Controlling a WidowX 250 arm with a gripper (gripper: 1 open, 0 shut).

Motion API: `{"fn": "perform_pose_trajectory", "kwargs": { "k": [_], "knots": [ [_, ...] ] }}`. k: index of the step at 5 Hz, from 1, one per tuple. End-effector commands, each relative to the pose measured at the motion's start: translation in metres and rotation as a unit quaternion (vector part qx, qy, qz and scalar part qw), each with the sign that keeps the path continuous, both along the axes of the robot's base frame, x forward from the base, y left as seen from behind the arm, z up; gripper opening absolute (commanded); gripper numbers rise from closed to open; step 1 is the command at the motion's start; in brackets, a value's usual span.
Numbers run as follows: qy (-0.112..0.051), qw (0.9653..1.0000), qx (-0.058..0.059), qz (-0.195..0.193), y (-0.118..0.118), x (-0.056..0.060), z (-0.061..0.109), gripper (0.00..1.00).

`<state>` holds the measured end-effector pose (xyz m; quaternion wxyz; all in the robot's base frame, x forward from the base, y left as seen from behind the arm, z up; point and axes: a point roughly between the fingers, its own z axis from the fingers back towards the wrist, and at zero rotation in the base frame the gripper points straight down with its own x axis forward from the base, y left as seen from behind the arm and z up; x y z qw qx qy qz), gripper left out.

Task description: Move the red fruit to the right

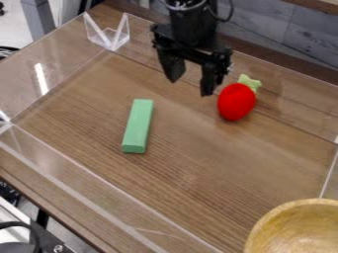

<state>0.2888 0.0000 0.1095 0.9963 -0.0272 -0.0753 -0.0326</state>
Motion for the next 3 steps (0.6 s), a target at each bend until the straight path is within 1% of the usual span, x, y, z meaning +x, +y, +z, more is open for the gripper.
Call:
{"fn": "perform_pose_trajectory", "kwargs": {
  "k": [1,2,3],
  "knots": [
    [-0.018,0.9981,-0.002,-0.059,0.001,0.011,0.018,1.0],
    [-0.025,0.9992,0.005,-0.03,0.022,0.005,0.012,1.0],
    [-0.042,0.999,0.016,0.005,0.058,0.006,0.021,1.0]
  ]
}}
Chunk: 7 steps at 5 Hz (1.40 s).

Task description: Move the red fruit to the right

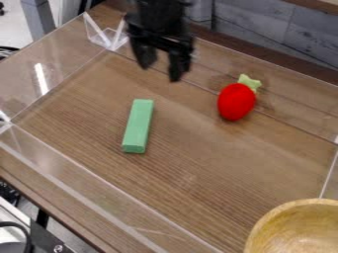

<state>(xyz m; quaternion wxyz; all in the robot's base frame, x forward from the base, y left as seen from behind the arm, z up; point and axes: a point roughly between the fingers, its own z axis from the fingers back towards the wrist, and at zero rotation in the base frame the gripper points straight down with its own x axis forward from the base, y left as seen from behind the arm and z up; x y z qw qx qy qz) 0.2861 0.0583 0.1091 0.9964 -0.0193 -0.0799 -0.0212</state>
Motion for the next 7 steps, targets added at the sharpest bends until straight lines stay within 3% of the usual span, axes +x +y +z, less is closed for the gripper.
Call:
{"fn": "perform_pose_trajectory", "kwargs": {
  "k": [1,2,3,5,7],
  "knots": [
    [-0.052,0.9981,0.011,0.031,0.038,0.014,0.028,1.0],
    [-0.039,0.998,0.013,0.047,0.058,0.022,0.016,0.0],
    [-0.032,0.9976,0.016,0.059,0.074,0.025,0.013,0.0],
    [-0.013,0.9993,0.014,0.032,0.079,0.047,-0.007,0.0],
    [0.006,0.9998,0.009,0.019,0.088,0.056,-0.028,0.0]
  ]
}}
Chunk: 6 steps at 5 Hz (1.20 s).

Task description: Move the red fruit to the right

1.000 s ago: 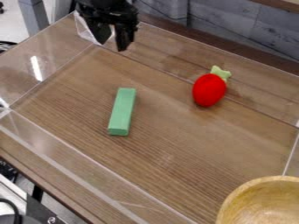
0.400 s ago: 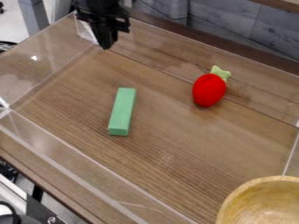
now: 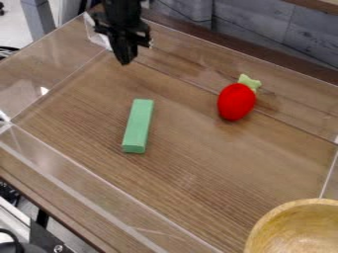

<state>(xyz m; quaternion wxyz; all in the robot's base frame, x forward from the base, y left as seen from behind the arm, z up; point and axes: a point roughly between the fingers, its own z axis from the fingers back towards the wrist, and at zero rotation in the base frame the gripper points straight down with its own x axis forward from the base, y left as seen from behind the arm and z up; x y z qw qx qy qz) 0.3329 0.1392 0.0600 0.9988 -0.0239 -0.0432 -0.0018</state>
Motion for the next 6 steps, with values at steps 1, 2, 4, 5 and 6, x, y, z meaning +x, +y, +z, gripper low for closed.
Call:
{"fn": "perform_pose_trajectory", "kwargs": {
  "k": [1,2,4,5,6],
  "knots": [
    [-0.023,0.9997,0.011,-0.005,0.01,0.013,0.011,0.0],
    [-0.017,0.9998,0.005,0.002,0.003,0.012,0.005,0.0],
    [-0.006,1.0,-0.006,0.0,-0.011,0.013,-0.003,0.0],
    [-0.001,0.9999,-0.013,-0.007,-0.018,0.016,-0.005,0.0],
    [0.004,0.9997,-0.021,-0.008,-0.019,0.009,-0.021,1.0]
  ]
}}
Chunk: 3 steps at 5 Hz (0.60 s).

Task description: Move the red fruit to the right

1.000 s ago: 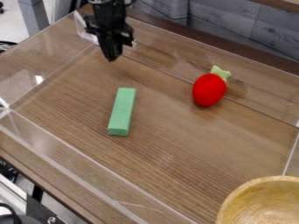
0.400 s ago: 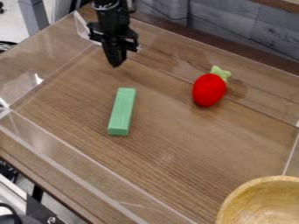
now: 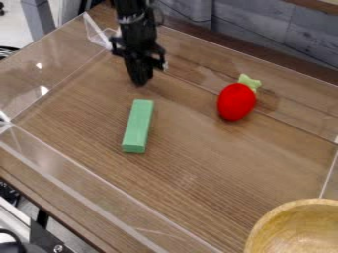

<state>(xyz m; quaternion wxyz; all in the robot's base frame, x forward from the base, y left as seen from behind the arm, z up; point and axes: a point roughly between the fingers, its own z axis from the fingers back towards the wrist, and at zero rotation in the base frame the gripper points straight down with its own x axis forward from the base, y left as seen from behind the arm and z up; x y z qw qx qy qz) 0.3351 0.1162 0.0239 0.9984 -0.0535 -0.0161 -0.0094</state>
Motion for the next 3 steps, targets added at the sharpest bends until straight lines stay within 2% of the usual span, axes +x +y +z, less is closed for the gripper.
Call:
{"fn": "perform_pose_trajectory", "kwargs": {
  "k": [1,2,3],
  "knots": [
    [-0.021,0.9998,-0.002,0.006,0.005,-0.001,0.01,1.0],
    [-0.033,0.9981,-0.004,0.051,0.003,0.004,0.026,1.0],
    [-0.047,0.9945,-0.004,0.093,0.003,0.01,0.042,1.0]
  ]
}}
